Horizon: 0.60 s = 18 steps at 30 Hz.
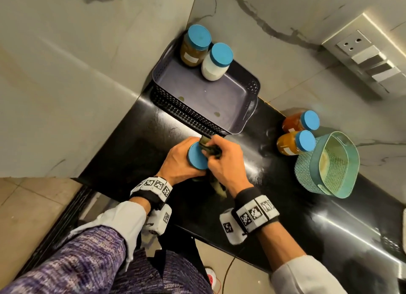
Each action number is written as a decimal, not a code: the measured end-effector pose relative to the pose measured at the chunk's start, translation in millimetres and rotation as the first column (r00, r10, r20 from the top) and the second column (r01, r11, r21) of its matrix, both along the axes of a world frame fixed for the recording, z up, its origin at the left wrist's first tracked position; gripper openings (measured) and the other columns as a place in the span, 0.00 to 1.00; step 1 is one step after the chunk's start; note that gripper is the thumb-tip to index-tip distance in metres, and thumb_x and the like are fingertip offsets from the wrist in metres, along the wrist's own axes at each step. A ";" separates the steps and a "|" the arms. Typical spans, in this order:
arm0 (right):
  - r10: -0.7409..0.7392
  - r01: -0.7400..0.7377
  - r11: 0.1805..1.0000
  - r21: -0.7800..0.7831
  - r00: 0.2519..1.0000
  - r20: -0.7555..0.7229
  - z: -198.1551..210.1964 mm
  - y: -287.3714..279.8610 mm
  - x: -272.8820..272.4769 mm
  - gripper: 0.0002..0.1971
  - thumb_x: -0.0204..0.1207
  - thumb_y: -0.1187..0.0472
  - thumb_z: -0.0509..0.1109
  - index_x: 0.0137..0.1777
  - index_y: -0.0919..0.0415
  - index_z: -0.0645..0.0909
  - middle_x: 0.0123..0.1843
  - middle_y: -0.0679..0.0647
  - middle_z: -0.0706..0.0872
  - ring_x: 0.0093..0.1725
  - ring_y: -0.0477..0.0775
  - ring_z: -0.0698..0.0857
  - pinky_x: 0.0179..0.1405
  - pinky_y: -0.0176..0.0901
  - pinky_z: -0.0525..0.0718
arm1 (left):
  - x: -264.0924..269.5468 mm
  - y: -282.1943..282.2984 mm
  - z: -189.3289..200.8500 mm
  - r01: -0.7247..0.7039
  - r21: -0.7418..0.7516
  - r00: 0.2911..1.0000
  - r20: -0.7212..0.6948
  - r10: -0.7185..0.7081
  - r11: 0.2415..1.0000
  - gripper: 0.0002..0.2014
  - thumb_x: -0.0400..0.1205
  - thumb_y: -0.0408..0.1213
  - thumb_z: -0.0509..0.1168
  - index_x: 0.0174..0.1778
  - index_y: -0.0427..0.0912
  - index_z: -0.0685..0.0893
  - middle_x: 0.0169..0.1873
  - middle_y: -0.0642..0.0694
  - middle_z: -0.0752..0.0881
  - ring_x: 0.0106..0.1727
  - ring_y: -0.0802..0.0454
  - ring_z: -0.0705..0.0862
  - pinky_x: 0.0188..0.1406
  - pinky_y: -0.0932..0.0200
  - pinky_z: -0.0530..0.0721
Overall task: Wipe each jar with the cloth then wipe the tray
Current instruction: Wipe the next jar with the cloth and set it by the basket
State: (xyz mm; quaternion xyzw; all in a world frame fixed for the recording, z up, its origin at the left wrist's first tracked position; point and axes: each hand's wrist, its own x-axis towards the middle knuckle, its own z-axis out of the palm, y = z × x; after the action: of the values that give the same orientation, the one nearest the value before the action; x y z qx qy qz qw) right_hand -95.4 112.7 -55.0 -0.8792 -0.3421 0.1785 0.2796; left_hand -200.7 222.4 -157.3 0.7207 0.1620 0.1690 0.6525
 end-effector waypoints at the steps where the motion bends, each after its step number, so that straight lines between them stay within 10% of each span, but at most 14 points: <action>1: -0.003 0.003 1.000 -0.012 1.000 -0.009 0.6 -10.8 -5.8 0.10 0.68 0.68 0.75 0.41 0.53 0.79 0.31 0.45 0.82 0.33 0.51 0.80 0.34 0.54 0.83 | 0.5 -0.5 0.9 0.007 -0.001 1.000 0.019 -0.007 1.000 0.35 0.65 0.41 0.89 0.67 0.46 0.83 0.59 0.50 0.88 0.59 0.48 0.90 0.60 0.41 0.89; 6: 0.139 -0.138 0.990 0.020 0.988 -0.065 5.3 4.5 -37.7 0.15 0.60 0.72 0.70 0.41 0.52 0.80 0.31 0.45 0.80 0.33 0.50 0.79 0.34 0.51 0.83 | -0.5 -3.0 -10.0 -0.046 -0.004 0.997 0.063 0.046 0.999 0.25 0.72 0.26 0.78 0.64 0.43 0.84 0.57 0.46 0.88 0.58 0.42 0.90 0.58 0.35 0.88; 11: -0.021 0.021 1.000 0.013 1.000 0.006 -3.2 23.7 6.3 0.09 0.66 0.70 0.73 0.40 0.56 0.79 0.31 0.50 0.83 0.34 0.55 0.82 0.33 0.56 0.81 | 6.9 6.4 -0.3 -0.036 -0.025 0.998 -0.045 0.035 0.999 0.29 0.65 0.42 0.85 0.61 0.51 0.83 0.53 0.53 0.89 0.53 0.50 0.90 0.53 0.42 0.89; 18: -0.066 0.072 0.995 0.068 0.995 -0.081 -6.3 -15.6 -41.3 0.14 0.65 0.70 0.77 0.43 0.49 0.83 0.35 0.43 0.86 0.36 0.45 0.83 0.40 0.39 0.84 | 7.0 -6.7 3.1 -0.064 0.024 0.998 -0.006 0.064 0.998 0.26 0.70 0.28 0.79 0.65 0.46 0.85 0.59 0.49 0.89 0.60 0.47 0.90 0.61 0.39 0.88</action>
State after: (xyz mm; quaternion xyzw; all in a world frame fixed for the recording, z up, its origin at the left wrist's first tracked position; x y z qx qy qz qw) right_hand -136.7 97.1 -61.3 -0.8724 -0.3064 0.1909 0.3296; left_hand -193.6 215.7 -154.2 0.7234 0.1853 0.1893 0.6376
